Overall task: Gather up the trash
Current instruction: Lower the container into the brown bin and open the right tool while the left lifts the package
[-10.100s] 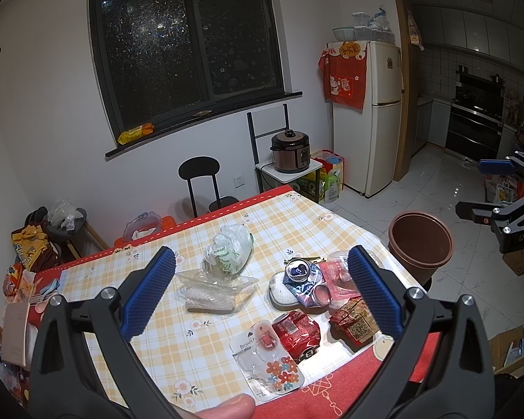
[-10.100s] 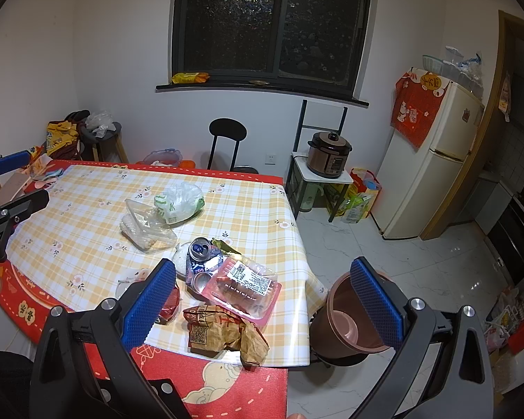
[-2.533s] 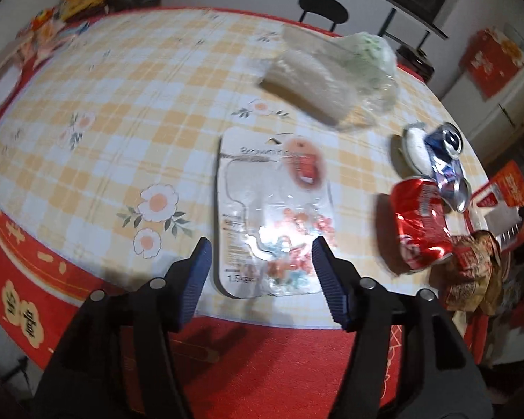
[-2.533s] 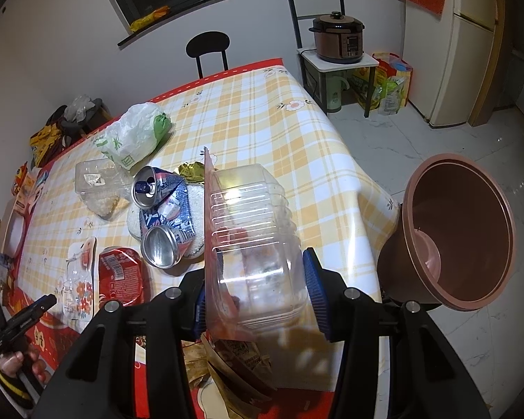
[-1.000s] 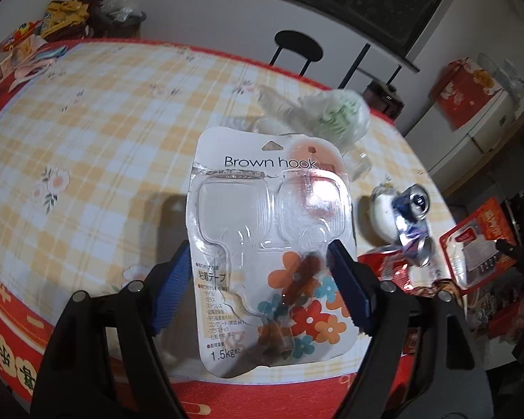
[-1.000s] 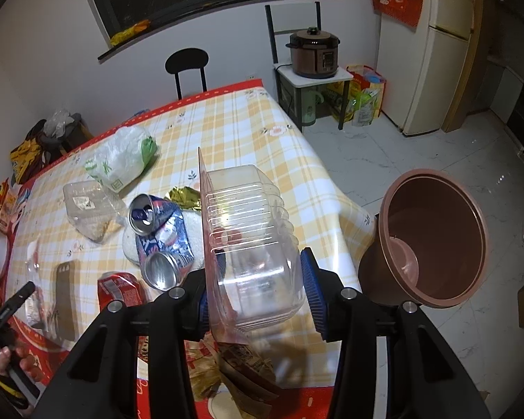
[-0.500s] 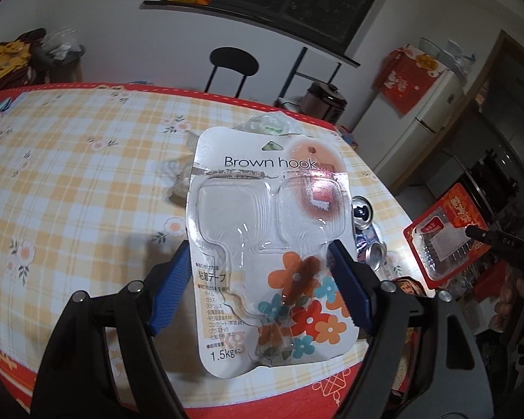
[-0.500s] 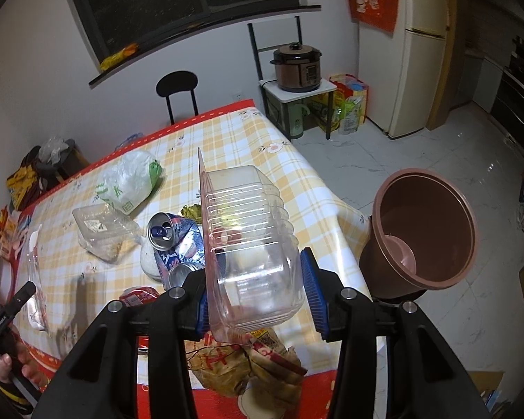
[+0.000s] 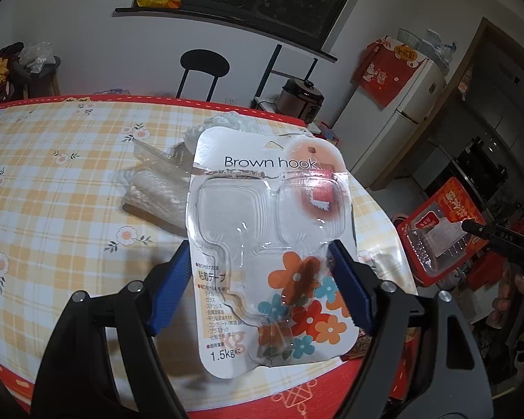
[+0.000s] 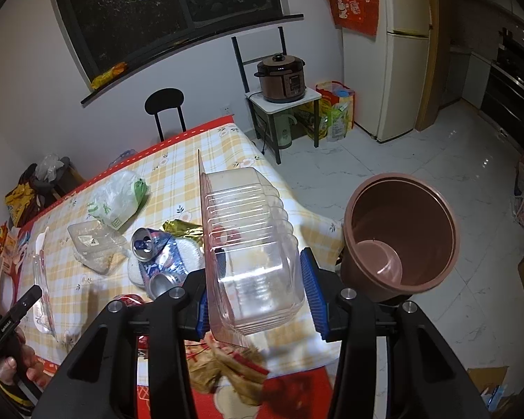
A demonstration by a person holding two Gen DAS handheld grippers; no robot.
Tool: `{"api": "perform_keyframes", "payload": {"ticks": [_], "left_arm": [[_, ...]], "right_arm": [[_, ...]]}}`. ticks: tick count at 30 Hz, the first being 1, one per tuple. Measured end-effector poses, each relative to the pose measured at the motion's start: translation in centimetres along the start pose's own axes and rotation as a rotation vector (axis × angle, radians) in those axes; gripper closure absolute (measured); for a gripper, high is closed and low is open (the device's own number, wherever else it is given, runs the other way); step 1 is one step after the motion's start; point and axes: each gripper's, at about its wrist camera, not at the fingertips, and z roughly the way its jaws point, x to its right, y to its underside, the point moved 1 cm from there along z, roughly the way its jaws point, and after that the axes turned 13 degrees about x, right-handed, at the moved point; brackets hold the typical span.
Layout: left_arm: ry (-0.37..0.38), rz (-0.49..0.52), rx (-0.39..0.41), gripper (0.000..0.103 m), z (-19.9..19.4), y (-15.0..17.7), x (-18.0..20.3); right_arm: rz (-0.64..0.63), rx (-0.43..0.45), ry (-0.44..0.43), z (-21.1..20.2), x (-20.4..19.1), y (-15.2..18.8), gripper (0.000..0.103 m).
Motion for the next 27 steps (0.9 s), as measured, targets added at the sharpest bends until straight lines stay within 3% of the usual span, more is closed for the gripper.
{"api": "perform_keyframes", "payload": {"ticks": [9,15,21,27], "left_arm": [[-0.071,-0.02,0.028,0.026,0.2,0.2,6.3],[-0.104,-0.03,0.025,0.026,1.4,0.7,11.4],[-0.102,-0.043,0.019,0.026,2.8,1.2,16.2],[-0.107,-0.026,0.004,0.026,4.2,1.8,19.8]], "right_arm": [[0.023,0.016,-0.027,1.6,8.7,-2.2,0.059],[0.032,0.012,0.016,3.7,16.0,-3.0,0.059],[0.092,-0.045,0.085,7.3,24.1,-1.9,0.059],[0.139,-0.124,0.078,10.9,27.7,-0.1,0.057]]}}
